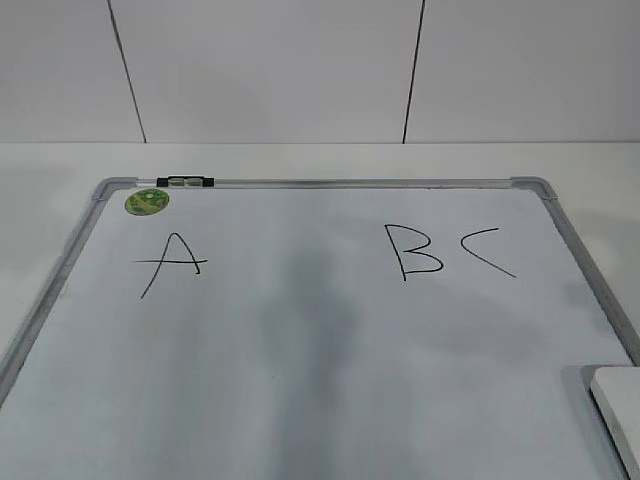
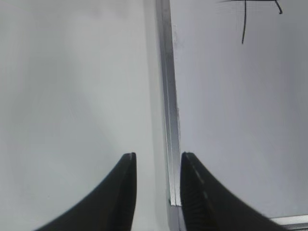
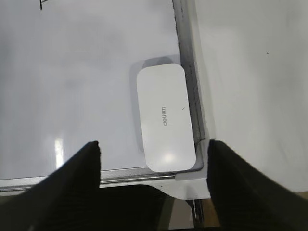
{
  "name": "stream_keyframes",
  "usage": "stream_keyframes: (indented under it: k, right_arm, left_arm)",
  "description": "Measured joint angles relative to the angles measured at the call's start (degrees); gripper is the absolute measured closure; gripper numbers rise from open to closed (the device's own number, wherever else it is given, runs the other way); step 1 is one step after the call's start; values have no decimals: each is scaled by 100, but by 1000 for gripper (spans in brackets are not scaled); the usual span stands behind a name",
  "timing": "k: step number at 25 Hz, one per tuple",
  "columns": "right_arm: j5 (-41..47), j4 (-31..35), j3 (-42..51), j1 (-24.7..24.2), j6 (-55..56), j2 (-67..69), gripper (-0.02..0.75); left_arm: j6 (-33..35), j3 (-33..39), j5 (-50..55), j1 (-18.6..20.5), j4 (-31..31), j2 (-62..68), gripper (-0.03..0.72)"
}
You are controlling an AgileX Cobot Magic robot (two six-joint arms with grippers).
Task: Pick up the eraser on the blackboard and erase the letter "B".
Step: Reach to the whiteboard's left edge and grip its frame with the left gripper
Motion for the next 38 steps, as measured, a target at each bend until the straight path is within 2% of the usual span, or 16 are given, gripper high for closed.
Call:
stream_keyframes:
  k: [6,16,25,38]
  right_arm:
    - [-8,310,0,0,0,350,206]
    - [-8,342,0,0,13,376,206]
    - [-13,351,0,0,13,376,206]
    - [-22,367,0,0,13,376,206]
  left_arm:
    - [0,-862,23,0,13,1580,448]
    - [0,-1357,-309,0,13,3614,448]
    - [181,-1476,-595,0,-257,4148,452]
    - [442,-1476,-768,-63,-351,4256,452]
